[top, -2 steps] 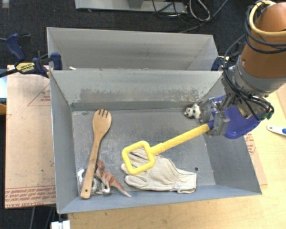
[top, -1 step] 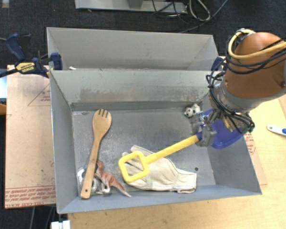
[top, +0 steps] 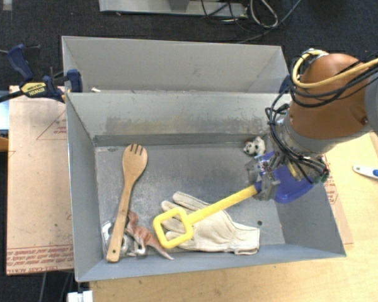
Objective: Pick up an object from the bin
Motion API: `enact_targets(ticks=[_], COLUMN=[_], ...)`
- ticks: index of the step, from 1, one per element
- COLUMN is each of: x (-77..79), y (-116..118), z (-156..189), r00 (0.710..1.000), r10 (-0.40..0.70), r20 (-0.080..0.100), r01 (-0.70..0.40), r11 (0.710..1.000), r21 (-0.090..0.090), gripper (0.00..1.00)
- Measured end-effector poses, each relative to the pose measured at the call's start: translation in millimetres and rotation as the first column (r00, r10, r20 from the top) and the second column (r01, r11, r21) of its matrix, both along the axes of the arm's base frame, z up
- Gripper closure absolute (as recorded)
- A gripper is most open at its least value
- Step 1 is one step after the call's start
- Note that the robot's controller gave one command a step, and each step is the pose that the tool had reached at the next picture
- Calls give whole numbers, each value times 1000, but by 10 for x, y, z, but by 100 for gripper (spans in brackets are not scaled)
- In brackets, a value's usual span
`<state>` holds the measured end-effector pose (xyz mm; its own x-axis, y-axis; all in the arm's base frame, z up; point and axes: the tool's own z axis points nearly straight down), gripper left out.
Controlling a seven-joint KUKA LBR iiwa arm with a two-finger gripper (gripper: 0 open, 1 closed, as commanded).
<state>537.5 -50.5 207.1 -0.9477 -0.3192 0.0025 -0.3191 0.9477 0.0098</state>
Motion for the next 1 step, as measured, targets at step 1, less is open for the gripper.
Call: enact_targets(ticks=[1], x=[12], y=[29], z=[156], r00=[997], r10=[78], r20=[1], r01=[-78], r11=[997], r21=[2], gripper=[100])
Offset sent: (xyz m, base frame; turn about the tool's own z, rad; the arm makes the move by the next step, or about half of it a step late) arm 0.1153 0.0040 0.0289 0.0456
